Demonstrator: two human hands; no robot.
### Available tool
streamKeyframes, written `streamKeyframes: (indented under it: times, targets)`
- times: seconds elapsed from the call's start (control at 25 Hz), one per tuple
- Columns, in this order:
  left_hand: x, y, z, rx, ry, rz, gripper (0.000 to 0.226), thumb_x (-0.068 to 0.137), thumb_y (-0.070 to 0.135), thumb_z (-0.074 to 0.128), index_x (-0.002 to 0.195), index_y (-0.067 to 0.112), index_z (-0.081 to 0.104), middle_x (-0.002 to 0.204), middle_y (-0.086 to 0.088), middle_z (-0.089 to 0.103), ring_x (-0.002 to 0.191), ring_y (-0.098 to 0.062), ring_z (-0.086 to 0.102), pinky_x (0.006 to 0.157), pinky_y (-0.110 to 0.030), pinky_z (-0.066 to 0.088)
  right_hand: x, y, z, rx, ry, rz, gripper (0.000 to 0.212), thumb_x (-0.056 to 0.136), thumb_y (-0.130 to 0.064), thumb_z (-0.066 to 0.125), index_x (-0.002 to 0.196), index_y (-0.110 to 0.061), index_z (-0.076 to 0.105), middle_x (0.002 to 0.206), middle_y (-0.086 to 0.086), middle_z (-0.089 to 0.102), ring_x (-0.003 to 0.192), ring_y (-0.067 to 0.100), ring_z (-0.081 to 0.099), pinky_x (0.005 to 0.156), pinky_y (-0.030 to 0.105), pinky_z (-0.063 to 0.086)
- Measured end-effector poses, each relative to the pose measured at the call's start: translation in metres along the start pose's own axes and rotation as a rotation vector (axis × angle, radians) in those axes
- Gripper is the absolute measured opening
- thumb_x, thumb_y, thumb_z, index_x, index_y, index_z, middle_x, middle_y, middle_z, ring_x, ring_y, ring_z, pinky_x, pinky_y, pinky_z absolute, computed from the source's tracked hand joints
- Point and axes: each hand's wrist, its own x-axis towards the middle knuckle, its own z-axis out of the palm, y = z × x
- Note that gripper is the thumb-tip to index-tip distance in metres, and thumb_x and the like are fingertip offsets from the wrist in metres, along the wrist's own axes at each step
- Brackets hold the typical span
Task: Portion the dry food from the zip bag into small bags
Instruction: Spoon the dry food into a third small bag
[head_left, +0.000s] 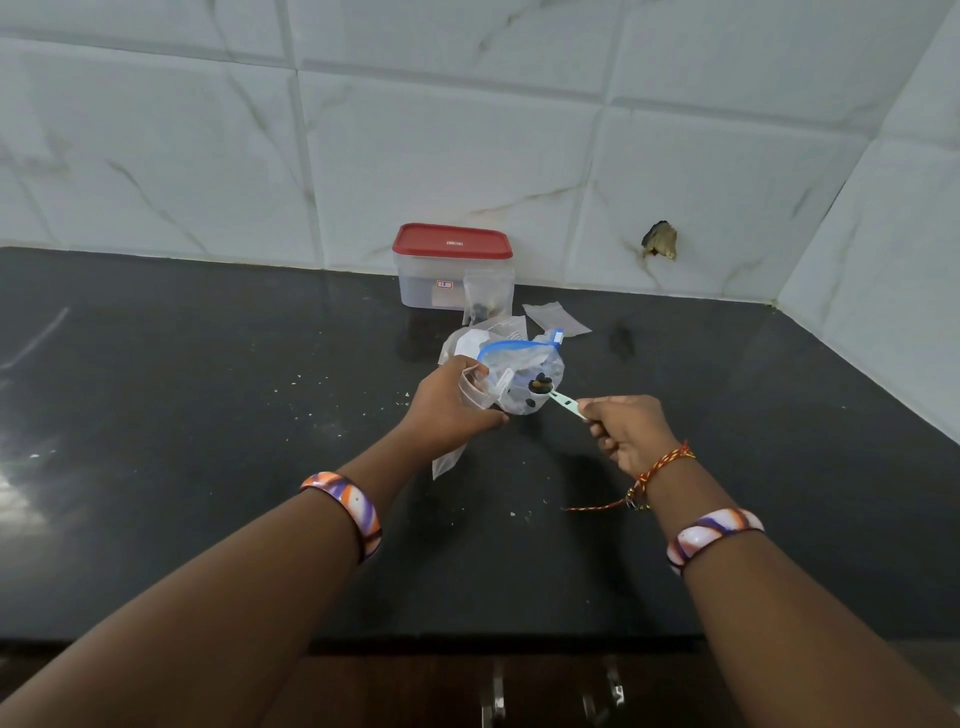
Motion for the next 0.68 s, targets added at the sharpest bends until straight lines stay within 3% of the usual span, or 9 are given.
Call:
streamKeyframes:
  times: [0.24, 0.36, 0.44, 0.52, 0.6, 0.68]
  targets:
    - [0.004, -0.003, -0.006, 0.088, 0.023, 0.021, 0.065, 0.070, 0.015, 0.078, 0.126, 0.013, 0.046, 0.127, -0.008, 0.056, 0.104, -0.015, 0.052, 0.085, -0.022, 0.042, -0.025, -0.020, -0.009, 0.034, -0.137, -0.117, 0.011, 0.086, -0.004, 0.061, 0.094, -0.001, 0.067, 0.064, 0.005, 0.053, 0.049, 0.008, 0.037, 0.029, 0.010, 0.027]
    - [0.008, 0.003, -0.007, 0.080, 0.022, 0.022, 0.069, 0.070, 0.017, 0.079, 0.128, 0.011, 0.044, 0.127, -0.007, 0.055, 0.106, -0.015, 0.051, 0.083, -0.022, 0.041, -0.045, -0.036, -0.003, -0.105, -0.230, -0.294, 0.017, 0.085, -0.005, 0.063, 0.099, 0.002, 0.068, 0.067, 0.004, 0.057, 0.051, 0.007, 0.039, 0.034, 0.010, 0.031]
    - [0.010, 0.010, -0.007, 0.033, 0.036, 0.037, 0.066, 0.068, 0.016, 0.080, 0.125, 0.009, 0.046, 0.122, -0.008, 0.057, 0.099, -0.014, 0.051, 0.079, -0.023, 0.041, -0.052, -0.042, 0.006, -0.439, -0.151, -0.602, 0.019, 0.086, -0.008, 0.061, 0.102, -0.003, 0.071, 0.080, 0.003, 0.065, 0.058, 0.004, 0.047, 0.049, 0.011, 0.039]
    - [0.013, 0.015, -0.005, -0.039, 0.065, 0.033, 0.061, 0.067, 0.013, 0.080, 0.119, 0.008, 0.048, 0.115, -0.010, 0.060, 0.094, -0.016, 0.055, 0.077, -0.026, 0.044, -0.058, -0.043, 0.015, -0.832, 0.031, -1.017, 0.021, 0.089, -0.014, 0.058, 0.105, -0.011, 0.072, 0.097, 0.005, 0.070, 0.073, 0.010, 0.058, 0.063, 0.019, 0.045]
    - [0.016, 0.019, -0.003, -0.110, 0.088, 0.003, 0.059, 0.067, 0.011, 0.080, 0.117, 0.008, 0.049, 0.112, -0.010, 0.061, 0.094, -0.018, 0.057, 0.079, -0.028, 0.046, -0.058, -0.041, 0.016, -1.098, 0.199, -1.403, 0.019, 0.081, -0.011, 0.067, 0.098, -0.011, 0.073, 0.095, 0.009, 0.070, 0.079, 0.022, 0.065, 0.057, 0.023, 0.044]
    - [0.019, 0.021, 0.001, -0.129, 0.100, -0.018, 0.059, 0.067, 0.011, 0.080, 0.117, 0.009, 0.049, 0.112, -0.008, 0.060, 0.096, -0.019, 0.057, 0.080, -0.028, 0.046, -0.051, -0.035, 0.012, -1.118, 0.279, -1.617, 0.018, 0.066, -0.005, 0.077, 0.083, -0.009, 0.074, 0.081, 0.008, 0.070, 0.066, 0.023, 0.067, 0.044, 0.019, 0.039]
